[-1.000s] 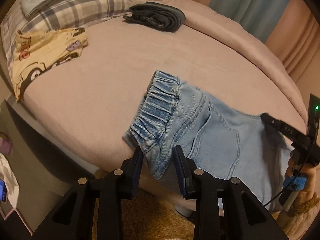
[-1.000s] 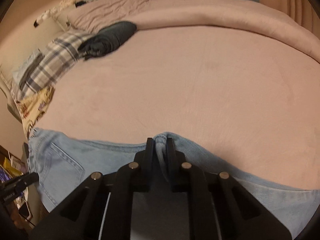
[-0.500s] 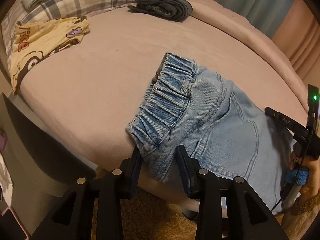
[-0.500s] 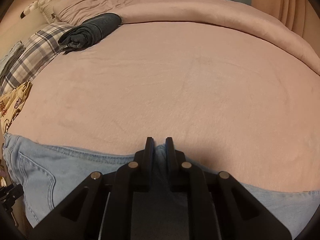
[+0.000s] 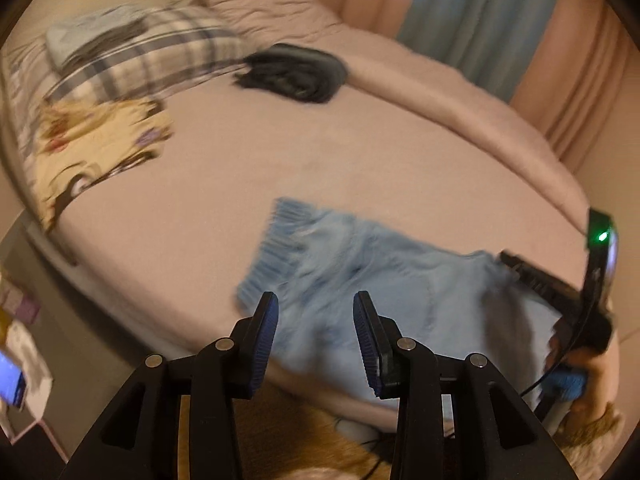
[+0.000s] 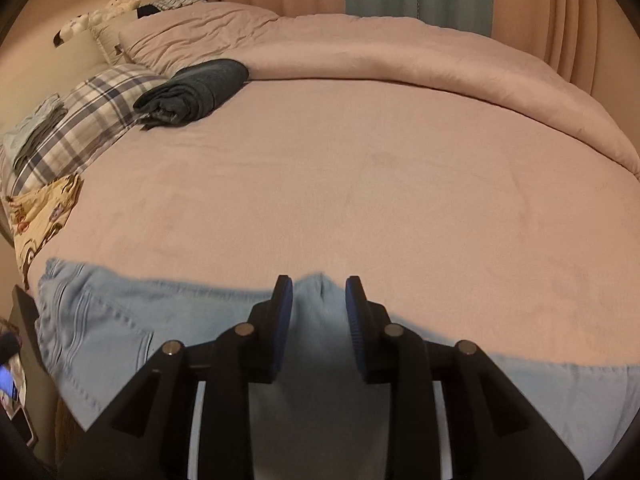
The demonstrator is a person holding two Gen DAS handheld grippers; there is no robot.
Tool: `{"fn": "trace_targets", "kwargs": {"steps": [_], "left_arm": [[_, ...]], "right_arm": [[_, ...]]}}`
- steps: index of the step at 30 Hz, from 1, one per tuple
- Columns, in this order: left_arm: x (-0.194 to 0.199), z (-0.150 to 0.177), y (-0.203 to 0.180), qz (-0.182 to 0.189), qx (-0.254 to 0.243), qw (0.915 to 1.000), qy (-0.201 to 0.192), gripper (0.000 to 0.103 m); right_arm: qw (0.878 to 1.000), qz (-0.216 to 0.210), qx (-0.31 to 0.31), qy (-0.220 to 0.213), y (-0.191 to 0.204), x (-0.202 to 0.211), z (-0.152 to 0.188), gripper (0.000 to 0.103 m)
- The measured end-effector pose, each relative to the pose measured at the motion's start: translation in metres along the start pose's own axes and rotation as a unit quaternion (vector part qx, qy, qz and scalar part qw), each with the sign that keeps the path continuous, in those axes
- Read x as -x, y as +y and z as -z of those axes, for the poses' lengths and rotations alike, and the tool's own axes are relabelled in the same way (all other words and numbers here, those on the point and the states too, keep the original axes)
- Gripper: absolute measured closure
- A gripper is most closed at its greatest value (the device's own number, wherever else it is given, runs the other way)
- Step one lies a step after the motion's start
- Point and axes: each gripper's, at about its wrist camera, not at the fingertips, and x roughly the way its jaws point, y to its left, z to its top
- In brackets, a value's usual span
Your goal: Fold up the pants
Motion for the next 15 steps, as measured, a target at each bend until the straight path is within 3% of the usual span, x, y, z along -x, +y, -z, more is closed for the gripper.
{"fn": "trace_targets", "kwargs": {"steps": [5,8,15], "left_arm": [[-0.044,0.000,-0.028,-0.016,-0.046,0.9984,0.030,0.065],[-0.081,0.007,-0.021,-0.044,-0.033,0.9953,0.080,0.065],[-0.089,0.012,-0.028,-0.064,-0.062,0.9940,0.064,0.065]], "right_arm": [[1.000,-0.006,0.013,0.028,0.005,-0.011,0.018,0.075],[0.998,0.010,0.011,0.053,0.002,-0.031,0.027,0.074],[0.999,0.018,0.018,0.044,0.006,-0.042,0.025,0.073]]}}
